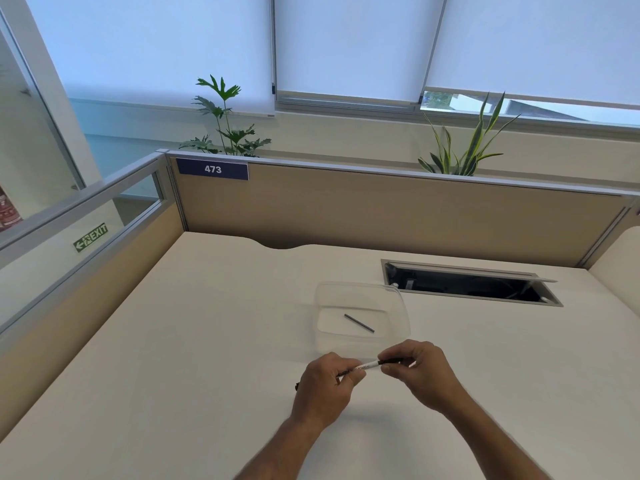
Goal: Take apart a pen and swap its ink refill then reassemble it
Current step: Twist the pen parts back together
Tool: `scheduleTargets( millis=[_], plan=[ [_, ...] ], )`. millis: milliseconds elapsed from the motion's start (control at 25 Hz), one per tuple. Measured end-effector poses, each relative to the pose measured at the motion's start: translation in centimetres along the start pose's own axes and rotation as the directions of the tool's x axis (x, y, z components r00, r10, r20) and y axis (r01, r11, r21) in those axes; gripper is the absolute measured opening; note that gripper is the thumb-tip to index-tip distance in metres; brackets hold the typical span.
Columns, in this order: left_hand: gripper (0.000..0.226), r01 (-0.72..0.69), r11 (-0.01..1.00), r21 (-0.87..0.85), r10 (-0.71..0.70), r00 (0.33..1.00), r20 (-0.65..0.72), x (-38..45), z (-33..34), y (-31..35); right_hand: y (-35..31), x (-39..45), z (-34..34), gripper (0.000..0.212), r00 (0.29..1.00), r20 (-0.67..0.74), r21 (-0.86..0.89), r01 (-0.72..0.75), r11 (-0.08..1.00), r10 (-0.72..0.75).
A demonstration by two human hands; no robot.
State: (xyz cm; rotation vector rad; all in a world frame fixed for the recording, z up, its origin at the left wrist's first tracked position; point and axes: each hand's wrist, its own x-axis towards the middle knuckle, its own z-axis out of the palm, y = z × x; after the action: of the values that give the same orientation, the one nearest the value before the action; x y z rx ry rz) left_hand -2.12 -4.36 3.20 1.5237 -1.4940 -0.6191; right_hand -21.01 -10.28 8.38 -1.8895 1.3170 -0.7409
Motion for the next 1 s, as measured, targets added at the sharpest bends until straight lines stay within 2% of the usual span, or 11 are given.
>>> scheduleTargets(
  millis=[160,400,520,720,1000],
  plan=[
    [0.017,-0.025,0.999,0.025,0.025,1.000,0.006,-0.1,0.1,0.0,-0.2,0.1,-0.1,0.032,0.998,0.059,-0.045,0.016,0.999,-0.013],
    [0.020,-0.080,0.996,0.042,0.079,0.996,0.028,0.0,-0.1,0.1,-0.2,0.0,-0.6,0.031,0.984,0.171,-0.022,-0.042,0.999,0.045],
    [0.018,-0.089,0.995,0.051,0.088,0.996,0.032,0.0,-0.1,0.0,0.0,-0.3,-0.8,0.036,0.983,0.179,-0.011,-0.031,0.999,0.032],
    [0.016,-0.096,0.993,0.070,0.091,0.993,0.069,0.0,-0.1,0.1,0.6,-0.4,-0.8,0.023,0.989,0.145,0.005,-0.018,1.000,0.017],
    [0.019,-0.151,0.982,0.113,0.140,0.985,0.102,0.1,0.0,0.4,1.2,-0.4,-0.4,0.006,0.981,0.194,-0.003,0.017,1.000,-0.016]
  ],
)
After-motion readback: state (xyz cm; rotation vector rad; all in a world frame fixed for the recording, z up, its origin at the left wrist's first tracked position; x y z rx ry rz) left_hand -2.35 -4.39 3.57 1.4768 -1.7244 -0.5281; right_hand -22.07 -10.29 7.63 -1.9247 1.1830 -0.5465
